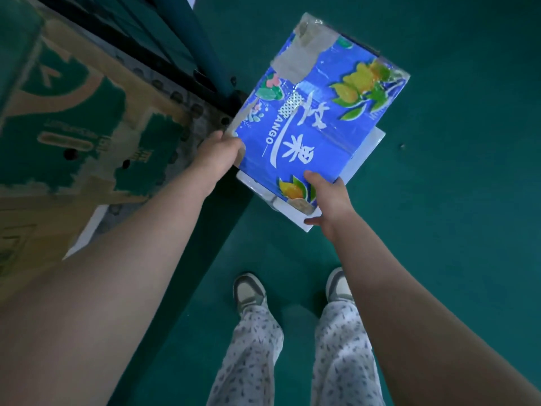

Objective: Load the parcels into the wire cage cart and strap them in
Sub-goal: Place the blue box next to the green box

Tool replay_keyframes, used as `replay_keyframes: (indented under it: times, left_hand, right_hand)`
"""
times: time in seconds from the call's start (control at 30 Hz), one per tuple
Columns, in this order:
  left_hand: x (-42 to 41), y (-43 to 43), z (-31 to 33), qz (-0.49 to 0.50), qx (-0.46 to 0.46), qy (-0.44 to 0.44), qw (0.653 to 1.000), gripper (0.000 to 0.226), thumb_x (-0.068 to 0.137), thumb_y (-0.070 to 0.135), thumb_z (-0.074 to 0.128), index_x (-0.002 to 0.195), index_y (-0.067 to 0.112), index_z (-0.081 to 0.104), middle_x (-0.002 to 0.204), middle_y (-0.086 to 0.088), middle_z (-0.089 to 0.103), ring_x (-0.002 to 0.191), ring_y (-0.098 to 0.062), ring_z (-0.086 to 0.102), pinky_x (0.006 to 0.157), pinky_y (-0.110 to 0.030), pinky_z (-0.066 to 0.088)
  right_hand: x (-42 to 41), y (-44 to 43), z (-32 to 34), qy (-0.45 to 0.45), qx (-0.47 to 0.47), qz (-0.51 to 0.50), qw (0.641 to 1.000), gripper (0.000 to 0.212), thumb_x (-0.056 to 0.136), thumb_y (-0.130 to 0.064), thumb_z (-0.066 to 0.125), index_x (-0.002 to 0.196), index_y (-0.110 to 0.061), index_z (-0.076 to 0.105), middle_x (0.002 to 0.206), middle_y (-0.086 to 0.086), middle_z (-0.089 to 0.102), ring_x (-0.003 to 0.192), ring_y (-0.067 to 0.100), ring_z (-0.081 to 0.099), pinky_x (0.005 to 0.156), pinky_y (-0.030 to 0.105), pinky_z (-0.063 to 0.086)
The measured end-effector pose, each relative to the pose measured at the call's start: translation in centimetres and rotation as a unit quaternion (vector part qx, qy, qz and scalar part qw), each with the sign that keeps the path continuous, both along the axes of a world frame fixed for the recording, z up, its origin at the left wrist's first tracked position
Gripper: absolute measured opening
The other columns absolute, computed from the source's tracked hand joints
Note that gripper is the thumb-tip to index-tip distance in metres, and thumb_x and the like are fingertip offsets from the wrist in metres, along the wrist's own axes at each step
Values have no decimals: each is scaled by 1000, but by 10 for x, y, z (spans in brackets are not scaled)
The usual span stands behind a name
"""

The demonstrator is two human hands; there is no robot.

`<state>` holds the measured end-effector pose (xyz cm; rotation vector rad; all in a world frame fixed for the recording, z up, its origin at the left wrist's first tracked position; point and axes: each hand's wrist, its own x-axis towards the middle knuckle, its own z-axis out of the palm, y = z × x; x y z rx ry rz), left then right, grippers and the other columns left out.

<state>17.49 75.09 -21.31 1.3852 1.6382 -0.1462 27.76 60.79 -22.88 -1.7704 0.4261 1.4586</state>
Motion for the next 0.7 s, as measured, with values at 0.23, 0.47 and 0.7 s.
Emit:
replay_keyframes:
  times: [0.23, 0.47, 0.7]
  left_hand:
    - [5, -42, 46, 25, 34, -47, 998, 21, 84, 24, 61, 101, 18, 50, 78, 13, 52, 69, -4, 48, 53, -12, 36]
    - [11, -83, 138, 109, 30, -100, 989, 22, 85, 17, 61, 99, 17, 44, 71, 10, 51, 62, -9, 48, 49, -15, 38]
    - [-18, -109, 229, 122, 24, -65, 990, 25, 85, 20, 60, 103, 18, 42, 76, 6, 52, 63, -10, 49, 62, -28, 39]
  right_hand:
    - [12, -21, 32, -68, -9, -45, 997, 60, 89, -27, 62, 140, -17, 33, 125, 2, 57, 92, 21, 60, 78, 39, 49]
    - [23, -47, 115, -63, -7, -3, 998, 43, 93, -21, 56, 132, -11, 41, 91, -1, 55, 76, 16, 55, 67, 47, 52]
    - [-7, -70, 199, -15, -23, 46, 999, 49, 95, -23, 55, 137, -8, 36, 112, 6, 51, 104, 28, 54, 82, 63, 49]
